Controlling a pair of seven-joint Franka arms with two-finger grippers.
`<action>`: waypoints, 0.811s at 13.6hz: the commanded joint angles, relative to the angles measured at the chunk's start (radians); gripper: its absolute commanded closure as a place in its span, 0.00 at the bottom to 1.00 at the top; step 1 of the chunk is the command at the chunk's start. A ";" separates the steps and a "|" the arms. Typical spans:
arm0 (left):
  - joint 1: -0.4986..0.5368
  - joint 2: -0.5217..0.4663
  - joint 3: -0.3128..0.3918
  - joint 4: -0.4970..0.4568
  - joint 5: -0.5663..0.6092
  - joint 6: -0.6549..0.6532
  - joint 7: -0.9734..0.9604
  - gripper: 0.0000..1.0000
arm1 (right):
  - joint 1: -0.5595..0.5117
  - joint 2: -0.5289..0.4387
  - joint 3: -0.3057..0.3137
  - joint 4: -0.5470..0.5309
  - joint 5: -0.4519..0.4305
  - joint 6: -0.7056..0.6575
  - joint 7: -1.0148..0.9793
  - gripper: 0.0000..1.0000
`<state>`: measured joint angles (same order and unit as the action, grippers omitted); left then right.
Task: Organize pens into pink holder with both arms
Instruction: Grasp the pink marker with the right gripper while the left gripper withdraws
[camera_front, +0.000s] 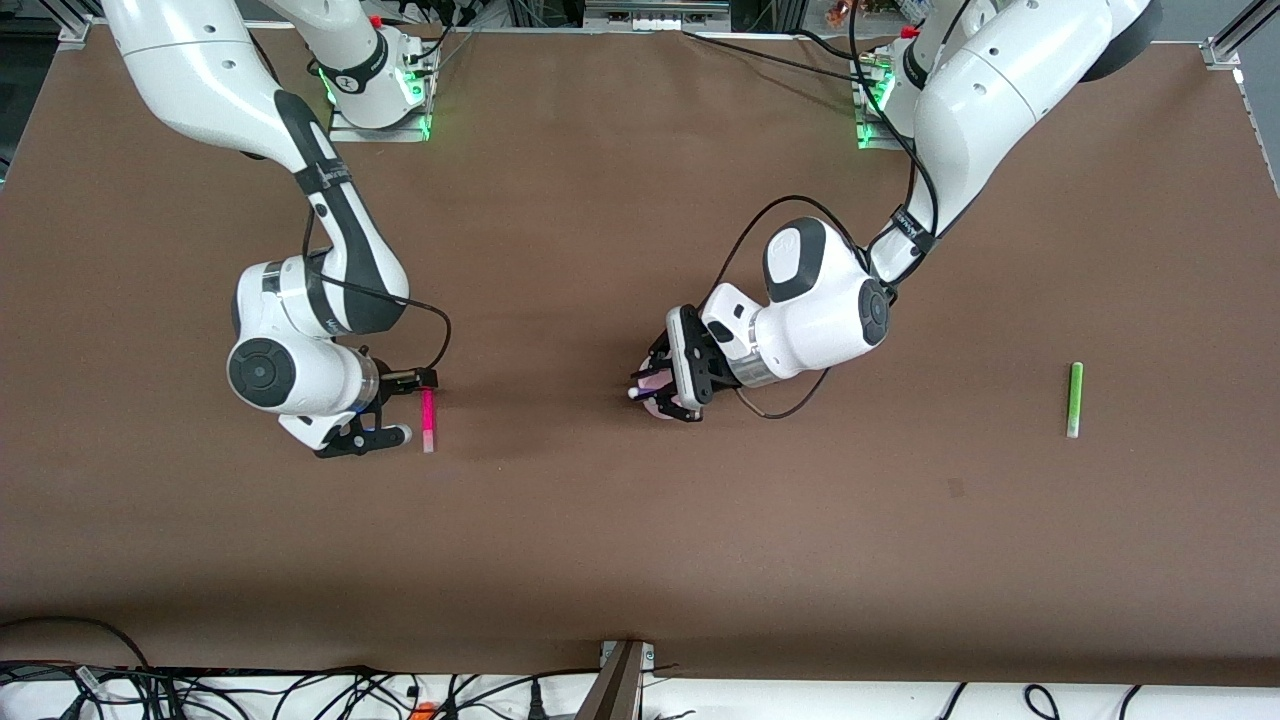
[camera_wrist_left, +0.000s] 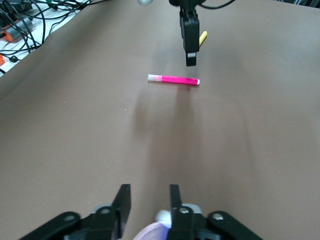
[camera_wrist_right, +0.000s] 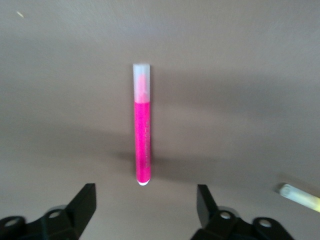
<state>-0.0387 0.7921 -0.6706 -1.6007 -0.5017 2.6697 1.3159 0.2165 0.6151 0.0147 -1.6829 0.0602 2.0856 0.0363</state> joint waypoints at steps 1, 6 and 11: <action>0.000 -0.014 -0.010 -0.001 -0.008 0.012 0.039 0.00 | 0.004 -0.017 0.001 -0.066 0.023 0.045 0.037 0.20; 0.049 -0.143 -0.015 0.012 -0.006 -0.322 -0.264 0.00 | 0.012 0.020 0.001 -0.080 0.024 0.154 0.054 0.26; 0.094 -0.235 0.003 0.008 0.009 -0.624 -0.619 0.00 | 0.024 0.031 0.001 -0.081 0.053 0.165 0.057 0.41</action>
<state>0.0226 0.6159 -0.6795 -1.5688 -0.5015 2.1605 0.8125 0.2335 0.6459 0.0153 -1.7552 0.0996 2.2316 0.0805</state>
